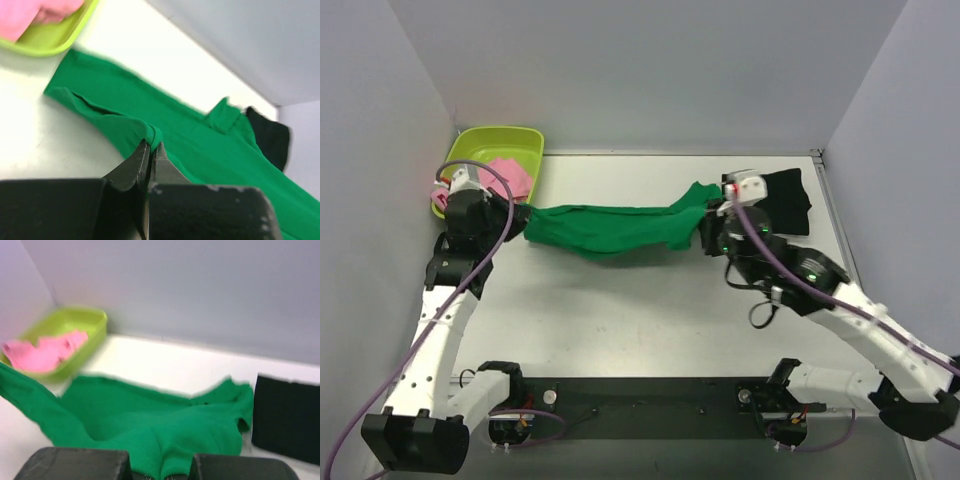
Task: Fold and stack the t-shirts
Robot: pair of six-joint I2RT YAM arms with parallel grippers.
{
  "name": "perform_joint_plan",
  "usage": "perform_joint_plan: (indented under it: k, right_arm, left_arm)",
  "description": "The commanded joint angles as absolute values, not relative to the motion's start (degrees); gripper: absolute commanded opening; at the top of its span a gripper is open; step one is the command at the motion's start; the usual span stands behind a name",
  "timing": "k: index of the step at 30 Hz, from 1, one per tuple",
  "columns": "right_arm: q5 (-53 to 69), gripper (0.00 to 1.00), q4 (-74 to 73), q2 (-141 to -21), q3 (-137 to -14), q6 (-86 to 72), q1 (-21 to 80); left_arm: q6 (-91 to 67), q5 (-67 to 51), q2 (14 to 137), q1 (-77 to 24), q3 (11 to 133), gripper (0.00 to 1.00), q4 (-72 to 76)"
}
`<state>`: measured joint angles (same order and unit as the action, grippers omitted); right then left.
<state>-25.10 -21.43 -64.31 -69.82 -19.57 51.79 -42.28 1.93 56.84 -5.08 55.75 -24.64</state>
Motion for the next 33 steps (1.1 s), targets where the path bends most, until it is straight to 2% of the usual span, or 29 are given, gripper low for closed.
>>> perform_joint_plan:
  k: [1,3,11,17,24,33]
  right_arm:
    - [-22.77,0.00,-26.88,-56.79,-78.38,-13.54,51.50]
    - [-20.06,0.00,-27.68,-54.59,-83.46,-12.13,51.59]
    - [-6.60,0.00,-33.39,-55.89,-105.62,-9.41,51.68]
    - [-7.99,0.00,-38.23,-62.21,-122.84,-6.68,51.59]
    - [-15.72,0.00,-37.44,-71.44,-127.52,-2.90,50.54]
    - [-0.72,0.00,-34.54,-86.20,-135.86,-9.92,27.71]
  left_arm:
    - [-38.06,-8.24,53.44,-3.96,65.11,0.00,-21.72]
    - [-37.09,-13.15,52.39,-3.78,69.07,0.00,-19.44]
    - [-36.65,-17.93,52.65,-3.16,87.61,0.00,-15.12]
    - [-36.56,-17.23,58.00,-3.16,102.73,0.00,-18.37]
    - [-39.46,-17.58,66.60,-3.08,103.36,0.00,-15.30]
    - [-41.48,-18.63,78.03,-0.35,101.68,0.00,-7.84]
